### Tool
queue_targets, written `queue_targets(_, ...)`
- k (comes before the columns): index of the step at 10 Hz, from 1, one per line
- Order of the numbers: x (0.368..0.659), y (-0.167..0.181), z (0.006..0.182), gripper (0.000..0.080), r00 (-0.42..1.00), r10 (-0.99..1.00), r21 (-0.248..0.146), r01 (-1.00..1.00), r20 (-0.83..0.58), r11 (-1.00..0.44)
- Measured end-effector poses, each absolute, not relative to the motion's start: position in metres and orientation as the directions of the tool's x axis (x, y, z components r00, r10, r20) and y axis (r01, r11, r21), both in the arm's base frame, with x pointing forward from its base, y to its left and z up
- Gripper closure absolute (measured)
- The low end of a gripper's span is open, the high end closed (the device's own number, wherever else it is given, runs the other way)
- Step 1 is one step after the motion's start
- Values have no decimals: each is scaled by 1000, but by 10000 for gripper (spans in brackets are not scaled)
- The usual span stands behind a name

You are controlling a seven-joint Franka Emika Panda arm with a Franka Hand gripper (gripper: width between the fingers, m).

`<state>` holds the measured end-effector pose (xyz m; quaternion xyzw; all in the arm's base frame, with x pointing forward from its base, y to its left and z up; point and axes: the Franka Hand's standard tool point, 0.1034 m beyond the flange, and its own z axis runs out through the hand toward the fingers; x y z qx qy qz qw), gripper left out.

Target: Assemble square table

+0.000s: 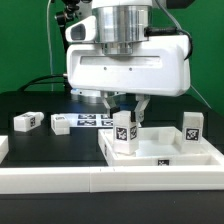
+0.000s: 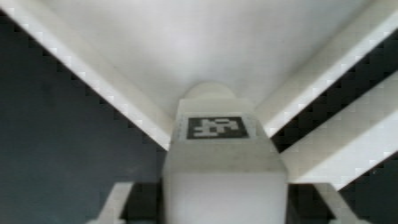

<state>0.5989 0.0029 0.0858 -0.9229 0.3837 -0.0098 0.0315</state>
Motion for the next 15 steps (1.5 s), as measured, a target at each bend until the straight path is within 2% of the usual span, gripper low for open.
queue_targets(4, 599, 6, 86, 509, 444, -896, -50, -895, -16, -443)
queue_targets(8, 600, 6, 86, 509, 256, -966, -58, -966, -32, -254)
queue_targets(9, 600, 8, 86, 455, 219, -975, -58, -975, -37, -216)
queue_targets(10, 600, 9, 86, 455, 225, -974, -59, -973, -36, -223)
queue_targets(11, 600, 9, 86, 273, 242, -970, -60, -969, -35, -239)
queue_targets(12, 600, 9, 86, 175, 286, -958, -61, -957, -32, -284)
queue_targets(14, 600, 10, 85, 157, 385, -923, -63, -922, -26, -383)
queue_targets(15, 600, 11, 85, 151, 478, -878, -67, -877, -19, -475)
